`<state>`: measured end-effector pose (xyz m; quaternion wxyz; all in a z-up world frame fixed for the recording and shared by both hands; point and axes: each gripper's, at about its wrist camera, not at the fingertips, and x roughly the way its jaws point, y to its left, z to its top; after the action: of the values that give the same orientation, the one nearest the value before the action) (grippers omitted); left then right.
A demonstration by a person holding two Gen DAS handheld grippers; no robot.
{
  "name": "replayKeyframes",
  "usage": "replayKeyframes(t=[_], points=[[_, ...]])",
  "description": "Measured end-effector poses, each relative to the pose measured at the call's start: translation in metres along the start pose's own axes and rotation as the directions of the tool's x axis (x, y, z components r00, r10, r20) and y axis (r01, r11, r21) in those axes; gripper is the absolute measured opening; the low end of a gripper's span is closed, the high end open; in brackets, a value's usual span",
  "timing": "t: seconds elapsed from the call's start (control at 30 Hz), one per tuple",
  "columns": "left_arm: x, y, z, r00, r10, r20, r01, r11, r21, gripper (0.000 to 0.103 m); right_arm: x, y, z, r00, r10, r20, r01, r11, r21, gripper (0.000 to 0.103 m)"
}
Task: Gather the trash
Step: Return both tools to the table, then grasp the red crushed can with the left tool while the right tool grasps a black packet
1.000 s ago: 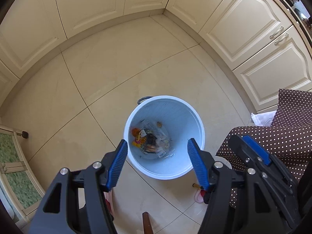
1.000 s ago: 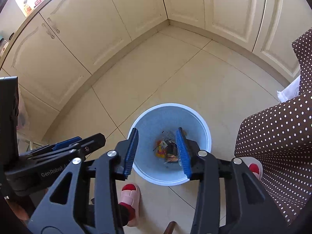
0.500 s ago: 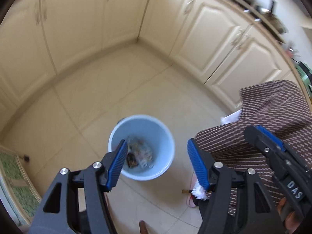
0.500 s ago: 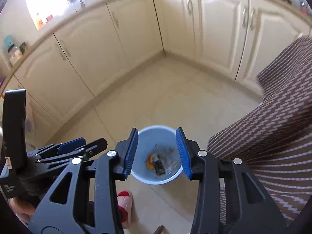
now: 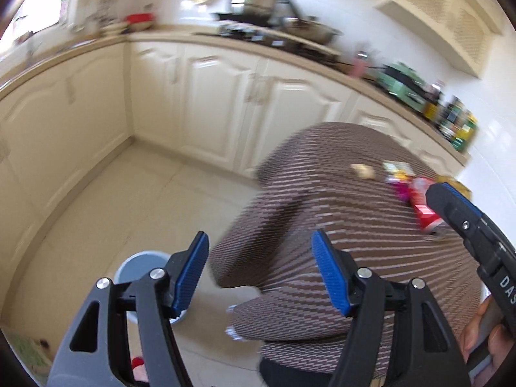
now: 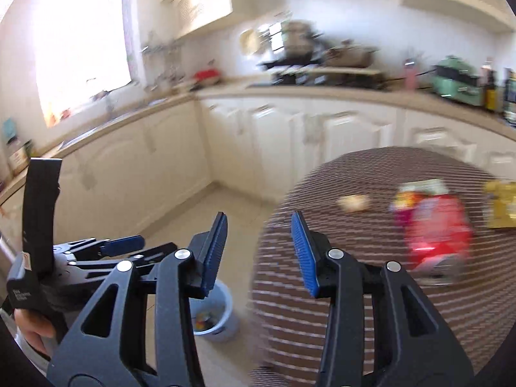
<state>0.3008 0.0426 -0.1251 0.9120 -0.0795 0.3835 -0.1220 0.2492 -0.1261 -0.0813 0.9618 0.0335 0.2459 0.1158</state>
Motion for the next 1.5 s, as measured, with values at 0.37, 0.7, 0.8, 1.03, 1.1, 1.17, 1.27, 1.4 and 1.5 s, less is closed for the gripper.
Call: replayKeyframes(t=[0.37,0.7,0.8,1.03,1.1,1.17,1.27,1.4,1.5], points=[[0.083,-0.15,0.01,0.948,-0.26,-0.183,0.266,0.964,0.007,0.068,-0.056,-0.181,-0.012,0.947,-0.32,-0.025,0.321,0.936,0.143,0.046],[0.138,-0.195,0.022,0.945,-0.243,-0.22,0.244,0.97,-0.023,0.068,-0.016,-0.23,-0.033,0.941,-0.272,-0.199,0.303,0.941,0.148,0.047],[0.145,-0.189,0.025,0.937,-0.276,-0.215,0.262,0.961,-0.09,0.068,-0.01,-0.231,-0.026,0.936,-0.296,-0.188,0.323,0.937,0.134,0.047],[0.162,-0.203,0.026,0.919,-0.31,-0.243,0.293,0.95,-0.105,0.068,0.013,-0.236,-0.023,0.932,-0.266,-0.246,0.302,0.946,0.122,0.048],[0.166,-0.208,0.026,0.904,-0.339,-0.26,0.321,0.941,-0.11,0.068,0.015,-0.238,-0.024,0.935,-0.248,-0.254,0.287,0.949,0.129,0.048],[0.167,-0.212,0.025,0.898,-0.349,-0.268,0.332,0.937,-0.11,0.057,0.019,-0.24,-0.024,0.939,-0.214,-0.268,0.258,0.956,0.139,0.048],[0.161,-0.217,0.022,0.898,-0.362,-0.252,0.352,0.932,-0.084,0.033,0.021,-0.239,-0.025,0.938,-0.212,-0.275,0.256,0.958,0.132,0.048],[0.14,-0.215,0.026,0.91,-0.36,-0.204,0.358,0.933,-0.05,0.018,0.024,-0.238,-0.02,0.936,-0.23,-0.265,0.268,0.956,0.117,0.048],[0.124,-0.211,0.033,0.938,-0.315,-0.144,0.318,0.948,-0.003,0.015,0.033,-0.238,-0.014,0.929,-0.253,-0.272,0.286,0.954,0.091,0.051]])
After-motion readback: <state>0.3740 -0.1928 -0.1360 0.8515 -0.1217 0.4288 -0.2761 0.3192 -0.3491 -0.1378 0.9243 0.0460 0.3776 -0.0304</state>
